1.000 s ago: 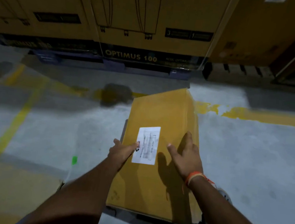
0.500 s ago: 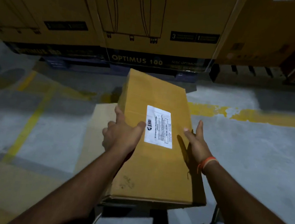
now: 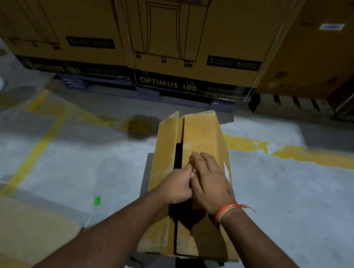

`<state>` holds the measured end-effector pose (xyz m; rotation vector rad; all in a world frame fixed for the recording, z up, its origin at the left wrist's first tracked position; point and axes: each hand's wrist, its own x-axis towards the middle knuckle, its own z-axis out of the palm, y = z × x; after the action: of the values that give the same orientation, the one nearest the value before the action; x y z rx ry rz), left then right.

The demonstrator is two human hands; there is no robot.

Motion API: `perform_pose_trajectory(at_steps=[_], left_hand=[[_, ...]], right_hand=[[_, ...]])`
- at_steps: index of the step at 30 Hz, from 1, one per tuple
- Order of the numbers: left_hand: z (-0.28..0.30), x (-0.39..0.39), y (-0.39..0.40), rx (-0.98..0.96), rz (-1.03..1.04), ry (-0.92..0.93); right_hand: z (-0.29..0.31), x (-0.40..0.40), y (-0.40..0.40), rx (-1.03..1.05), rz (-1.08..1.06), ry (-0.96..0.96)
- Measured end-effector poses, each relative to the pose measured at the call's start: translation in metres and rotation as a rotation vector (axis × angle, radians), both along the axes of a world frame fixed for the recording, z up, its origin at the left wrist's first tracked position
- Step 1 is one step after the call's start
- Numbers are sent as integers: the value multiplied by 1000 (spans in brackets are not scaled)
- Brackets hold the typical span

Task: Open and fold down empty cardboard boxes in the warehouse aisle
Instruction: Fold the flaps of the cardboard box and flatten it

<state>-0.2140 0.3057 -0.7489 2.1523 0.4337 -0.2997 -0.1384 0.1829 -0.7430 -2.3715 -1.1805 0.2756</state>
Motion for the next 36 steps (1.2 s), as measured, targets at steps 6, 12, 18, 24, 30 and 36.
perform_pose_trajectory(at_steps=[6, 12, 18, 24, 30, 36], left_hand=[[-18, 7, -1, 333, -109, -6], [-37, 6, -3, 309, 171, 146], [-43, 28, -36, 135, 104, 114], [-74, 33, -57, -80, 304, 280], [-65, 33, -48, -241, 379, 232], [-51, 8, -38, -59, 453, 258]], right_hand=[[-10, 2, 3, -111, 69, 156], [-36, 18, -7, -503, -127, 76], [-57, 40, -48, -707, -343, 255], [-71, 50, -78, -688, -564, 403], [-61, 56, -80, -600, -447, 326], [-49, 35, -59, -467, -328, 321]])
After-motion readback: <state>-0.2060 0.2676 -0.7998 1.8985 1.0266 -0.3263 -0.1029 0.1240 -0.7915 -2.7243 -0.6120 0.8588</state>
